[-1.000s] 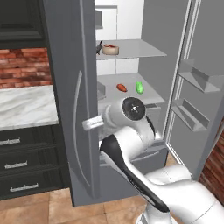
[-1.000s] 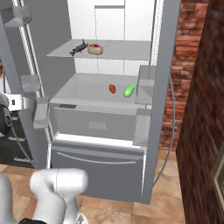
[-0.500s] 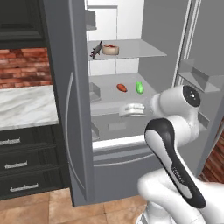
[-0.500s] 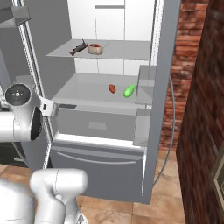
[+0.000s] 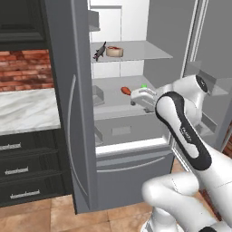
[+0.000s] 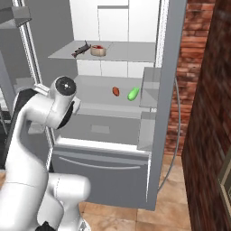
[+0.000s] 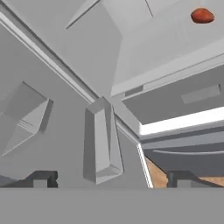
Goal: Gather the sweet potato and corn from the fridge and place them on a tray on the dining counter. Then gather the fish and steak from the fridge and place them on the other tray.
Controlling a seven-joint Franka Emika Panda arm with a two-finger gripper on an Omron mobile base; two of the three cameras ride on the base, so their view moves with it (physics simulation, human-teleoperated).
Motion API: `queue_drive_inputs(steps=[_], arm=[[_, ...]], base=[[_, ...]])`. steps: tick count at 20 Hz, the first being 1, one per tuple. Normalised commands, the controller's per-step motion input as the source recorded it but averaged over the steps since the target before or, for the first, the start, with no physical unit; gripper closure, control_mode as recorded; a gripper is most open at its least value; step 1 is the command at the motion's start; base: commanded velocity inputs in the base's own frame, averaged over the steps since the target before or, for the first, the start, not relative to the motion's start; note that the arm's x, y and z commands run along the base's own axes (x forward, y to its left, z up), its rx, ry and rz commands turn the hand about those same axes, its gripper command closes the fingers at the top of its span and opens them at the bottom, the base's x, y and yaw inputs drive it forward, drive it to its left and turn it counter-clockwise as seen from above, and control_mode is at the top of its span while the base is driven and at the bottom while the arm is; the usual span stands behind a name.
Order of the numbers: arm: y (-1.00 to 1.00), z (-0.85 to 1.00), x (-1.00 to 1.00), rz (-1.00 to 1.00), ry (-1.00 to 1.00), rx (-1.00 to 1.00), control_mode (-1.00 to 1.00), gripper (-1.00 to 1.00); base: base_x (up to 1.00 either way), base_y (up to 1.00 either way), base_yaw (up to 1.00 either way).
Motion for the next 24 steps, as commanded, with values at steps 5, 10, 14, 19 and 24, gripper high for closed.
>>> queue_drive_inputs(steps=[5, 10, 14, 19, 24], arm=[[0.29, -0.01, 0.8, 0.02, 0.06, 0.13, -1.0, -1.0], [0.52, -0.07, 0.69, 0.05, 0.06, 0.1, -1.0, -1.0], [0.58, -0.02, 0.5, 0.05, 0.08, 0.09, -1.0, -1.0], [0.71, -0.02, 0.16, 0.05, 0.05, 0.03, -1.0, -1.0], [0.85, -0.12, 0.0, 0.05, 0.0, 0.0, -1.0, -1.0]], base=[[0.0, 0.0, 0.0], [0.0, 0.0, 0.0], [0.0, 0.0, 0.0], [0.0, 0.0, 0.0], [0.0, 0.0, 0.0]])
